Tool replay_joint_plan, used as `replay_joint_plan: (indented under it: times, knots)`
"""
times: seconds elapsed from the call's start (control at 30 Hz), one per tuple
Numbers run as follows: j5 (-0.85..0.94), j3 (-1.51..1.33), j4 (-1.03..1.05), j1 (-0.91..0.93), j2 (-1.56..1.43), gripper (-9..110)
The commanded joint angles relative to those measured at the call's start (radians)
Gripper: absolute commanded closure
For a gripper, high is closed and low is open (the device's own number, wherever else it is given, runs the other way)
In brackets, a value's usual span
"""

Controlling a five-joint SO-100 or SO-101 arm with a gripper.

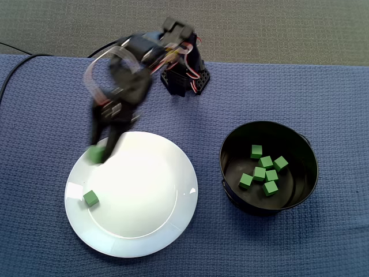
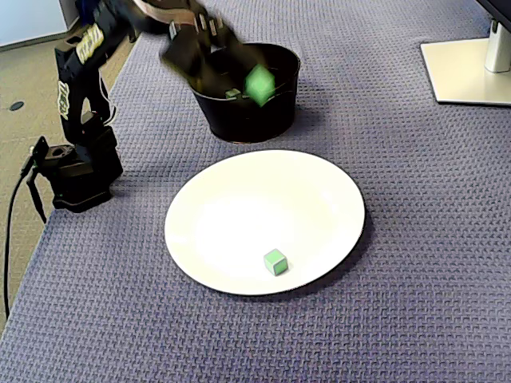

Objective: Pick up the items on the white plate and put them in the black container.

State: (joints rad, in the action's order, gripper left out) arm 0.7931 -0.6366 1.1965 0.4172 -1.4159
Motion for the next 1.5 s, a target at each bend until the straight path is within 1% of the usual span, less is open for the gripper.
replay_joint_plan:
  times: [0.0, 0.1, 0.17, 0.27, 0.37, 0.53, 0.73, 0.9, 0.97, 1.03, 1.13, 1.23, 1.3, 1.33, 1.4, 1.47]
  knots:
    - [-0.055, -0.106, -0.106, -0.199, -0.281, 102]
    - [-0.041, -0.296, -0.241, -0.379, -0.430, 102]
    - [0.003, -0.437, -0.341, -0.506, -0.509, 102]
    - [0.078, -0.615, -0.437, -0.675, -0.589, 102]
    - [0.089, -0.767, -0.474, -0.793, -0.632, 102]
    - [0.038, -1.003, -0.463, -0.888, -0.641, 102]
    - [-0.026, -1.335, -0.604, -0.931, -0.618, 102]
    - [-0.078, -1.516, -0.713, -0.948, -0.558, 102]
    - [-0.126, -1.542, -0.719, -0.948, -0.532, 101]
    - [-0.153, -1.552, -0.710, -0.945, -0.512, 92]
    - [-0.176, -1.578, -0.710, -0.940, -0.535, 82]
    - [-0.181, -1.552, -0.649, -0.930, -0.583, 77]
    - [-0.153, -1.456, -0.534, -0.902, -0.601, 76]
    - [-0.130, -1.376, -0.442, -0.882, -0.603, 77]
    - [-0.104, -1.163, -0.221, -0.819, -0.589, 77]
    - [-0.058, -0.943, -0.049, -0.727, -0.560, 76]
